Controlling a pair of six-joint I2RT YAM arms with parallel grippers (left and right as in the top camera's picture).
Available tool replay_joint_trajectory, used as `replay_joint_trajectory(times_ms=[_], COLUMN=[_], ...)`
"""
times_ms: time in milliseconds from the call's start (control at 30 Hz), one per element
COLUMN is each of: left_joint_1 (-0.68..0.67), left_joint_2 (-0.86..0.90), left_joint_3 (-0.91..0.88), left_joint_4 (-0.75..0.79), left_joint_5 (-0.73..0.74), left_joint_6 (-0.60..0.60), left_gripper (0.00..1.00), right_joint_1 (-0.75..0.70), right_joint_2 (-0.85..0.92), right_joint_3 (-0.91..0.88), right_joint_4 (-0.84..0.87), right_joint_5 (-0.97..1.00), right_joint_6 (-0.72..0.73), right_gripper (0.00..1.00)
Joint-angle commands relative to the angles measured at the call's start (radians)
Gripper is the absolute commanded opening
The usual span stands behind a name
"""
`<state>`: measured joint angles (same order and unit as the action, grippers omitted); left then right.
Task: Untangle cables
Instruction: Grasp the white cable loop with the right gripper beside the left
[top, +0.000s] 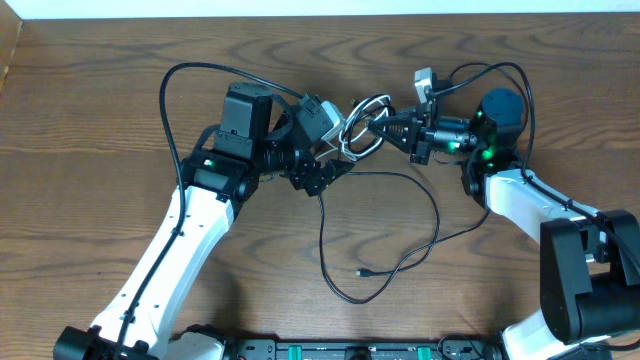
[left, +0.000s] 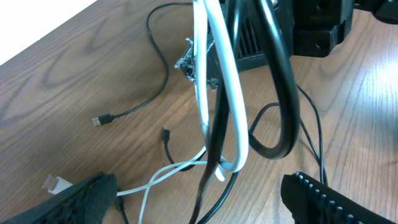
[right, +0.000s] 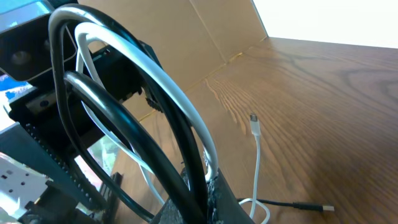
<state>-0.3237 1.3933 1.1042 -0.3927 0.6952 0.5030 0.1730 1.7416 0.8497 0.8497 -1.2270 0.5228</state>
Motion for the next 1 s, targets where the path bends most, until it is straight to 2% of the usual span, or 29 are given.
replay_joint_trajectory(times_ms=[0, 233, 633, 667, 767, 833, 967], left_joint_1=[-0.001, -0.003, -0.003, -0.003, -0.003, -0.003, -0.003], left_joint_2=[-0.015, -0.013, -0.007, -0.007, -0.007, -0.007, -0.007], left_joint_3=[0.01, 0.01, 0.01, 0.01, 0.01, 0.01, 0.01], left_joint_4=[0.002, 0.004, 0.029, 0.029, 0.029, 0.028, 0.028], left_joint_5=[0.031, 0.031, 0.133, 0.135, 0.132, 0.132, 0.132], left_joint_6=[0.021, 0.021, 0.02, 0.02, 0.021, 0.021, 0.021], left_gripper=[0.89, 0.89, 0.87, 0.84, 0.3, 0.1, 0.08], right_joint_1=[-0.002, -0.001, 0.05, 0.051, 0.051, 0.049, 0.043], right_joint_2=[-0.001, -0.001, -0.001, -0.001, -0.001, -0.001, -0.001], right_joint_3=[0.006, 0.006, 0.006, 0.006, 0.006, 0.006, 0.006], right_joint_4=[0.042, 0.209, 0.211, 0.211, 0.213, 0.213, 0.213], right_joint_5=[-0.022, -0.045, -0.043, -0.043, -0.043, -0.043, -0.036], right_joint_6=[0.056, 0.18, 0.198, 0.198, 0.198, 0.199, 0.199], right_gripper=[0.01, 0.01, 0.01, 0.01, 0.01, 0.01, 0.01])
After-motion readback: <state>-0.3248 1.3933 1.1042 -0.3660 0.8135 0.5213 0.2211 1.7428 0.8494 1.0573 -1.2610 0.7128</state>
